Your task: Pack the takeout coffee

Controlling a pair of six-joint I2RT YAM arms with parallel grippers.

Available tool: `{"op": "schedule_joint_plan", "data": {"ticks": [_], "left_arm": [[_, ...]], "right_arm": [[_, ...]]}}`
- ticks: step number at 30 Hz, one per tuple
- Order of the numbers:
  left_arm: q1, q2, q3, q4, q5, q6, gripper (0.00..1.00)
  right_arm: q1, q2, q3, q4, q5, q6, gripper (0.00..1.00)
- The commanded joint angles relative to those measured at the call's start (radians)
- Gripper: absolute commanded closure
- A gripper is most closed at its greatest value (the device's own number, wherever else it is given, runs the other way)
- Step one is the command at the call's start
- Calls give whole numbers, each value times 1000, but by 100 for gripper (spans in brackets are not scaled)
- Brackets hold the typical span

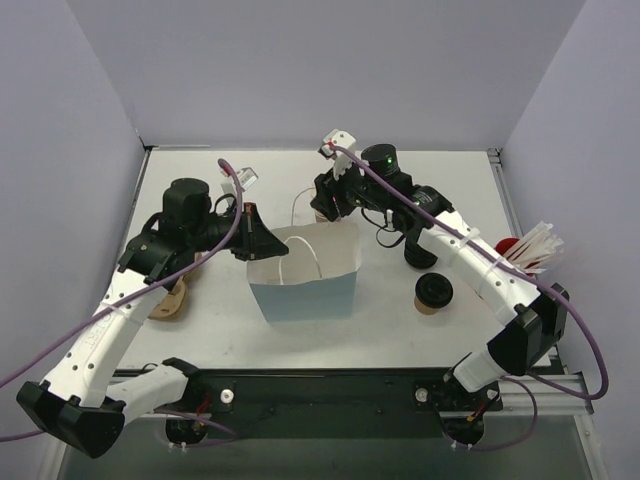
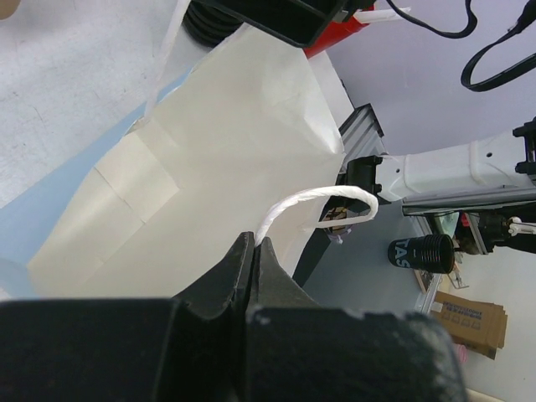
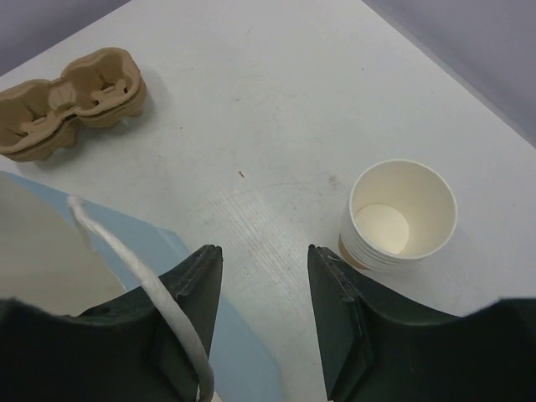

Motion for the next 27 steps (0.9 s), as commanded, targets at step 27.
{"op": "schedule_joint_plan", "data": {"ticks": [27], "left_arm": [[-109,-13,-27,269,109,-77,61]], "right_arm": [[-58,68,105,18,-9,179,56]]}}
